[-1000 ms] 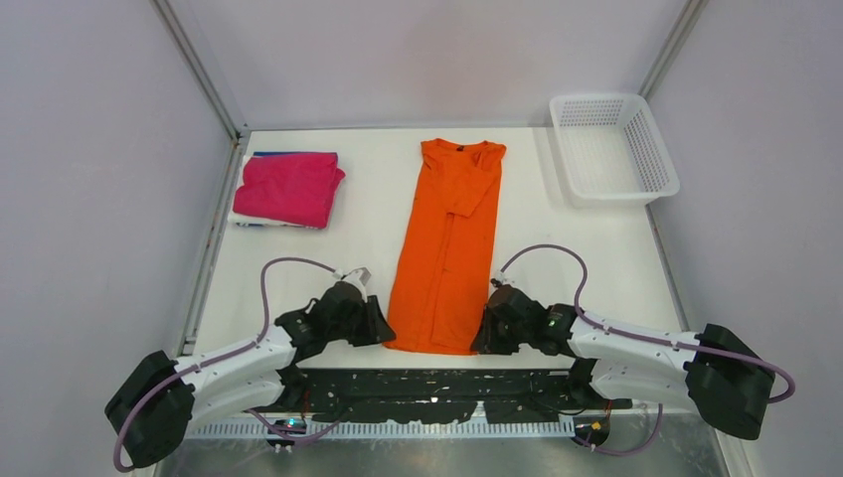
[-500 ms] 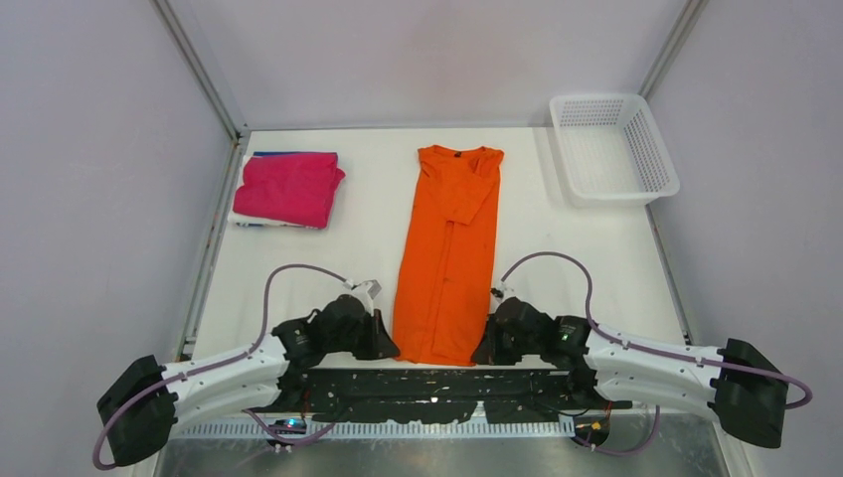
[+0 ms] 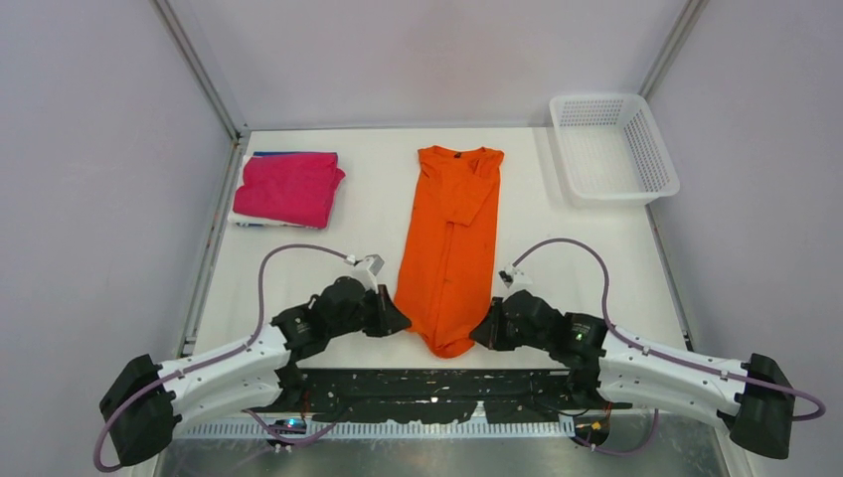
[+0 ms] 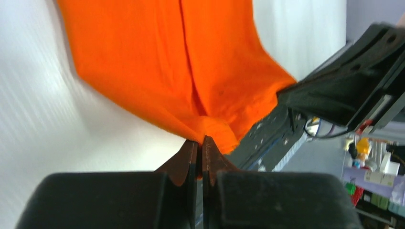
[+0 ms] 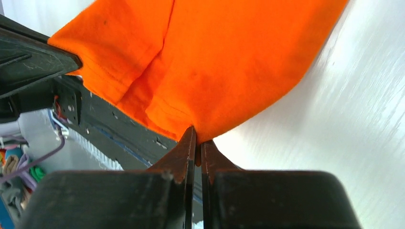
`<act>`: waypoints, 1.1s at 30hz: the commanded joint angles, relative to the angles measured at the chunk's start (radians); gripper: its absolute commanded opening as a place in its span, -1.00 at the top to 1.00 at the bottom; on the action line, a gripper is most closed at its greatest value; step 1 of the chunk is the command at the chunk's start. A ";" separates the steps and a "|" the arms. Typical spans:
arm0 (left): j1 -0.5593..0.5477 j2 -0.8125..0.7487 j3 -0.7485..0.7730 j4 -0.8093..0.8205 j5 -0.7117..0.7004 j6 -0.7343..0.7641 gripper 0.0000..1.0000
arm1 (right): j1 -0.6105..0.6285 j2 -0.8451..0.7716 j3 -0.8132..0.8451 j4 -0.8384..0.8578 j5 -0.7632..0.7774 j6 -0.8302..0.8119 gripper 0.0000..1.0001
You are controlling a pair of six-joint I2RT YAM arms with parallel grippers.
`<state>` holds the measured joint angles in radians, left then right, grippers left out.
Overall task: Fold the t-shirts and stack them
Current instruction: Grab the bottom of the folded rectangular tshirt with both arms, then fold the folded rectangular tshirt in 1/3 of the way
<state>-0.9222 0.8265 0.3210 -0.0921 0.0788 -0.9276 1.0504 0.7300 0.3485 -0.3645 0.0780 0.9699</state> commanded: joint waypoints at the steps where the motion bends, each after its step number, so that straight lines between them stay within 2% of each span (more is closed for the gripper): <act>1: 0.088 0.106 0.123 0.140 0.012 0.064 1.00 | -0.036 0.037 0.115 0.049 0.138 -0.056 0.89; 4: 0.144 0.195 0.205 0.124 0.040 0.096 1.00 | -0.134 0.091 0.141 0.091 0.105 -0.109 0.89; 7: 0.175 0.274 0.289 0.095 0.023 0.133 1.00 | -0.227 0.145 0.151 0.178 0.006 -0.151 0.90; 12: 0.240 0.413 0.396 0.099 0.023 0.159 1.00 | -0.359 0.249 0.219 0.198 -0.004 -0.236 0.90; 15: 0.278 0.499 0.470 0.096 0.069 0.175 1.00 | -0.431 0.291 0.265 0.214 -0.008 -0.280 0.89; 18: 0.311 0.578 0.552 0.095 0.122 0.190 1.00 | -0.483 0.347 0.291 0.244 -0.038 -0.302 0.89; 27: 0.380 0.746 0.708 0.047 0.122 0.238 1.00 | -0.616 0.527 0.361 0.332 -0.147 -0.340 0.90; 33: 0.408 0.887 0.858 -0.068 0.111 0.284 1.00 | -0.686 0.651 0.419 0.389 -0.235 -0.387 0.89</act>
<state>-0.5343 1.6520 1.0824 -0.0921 0.1867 -0.6949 0.3958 1.3212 0.6949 -0.0696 -0.0799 0.6399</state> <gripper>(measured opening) 0.032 0.082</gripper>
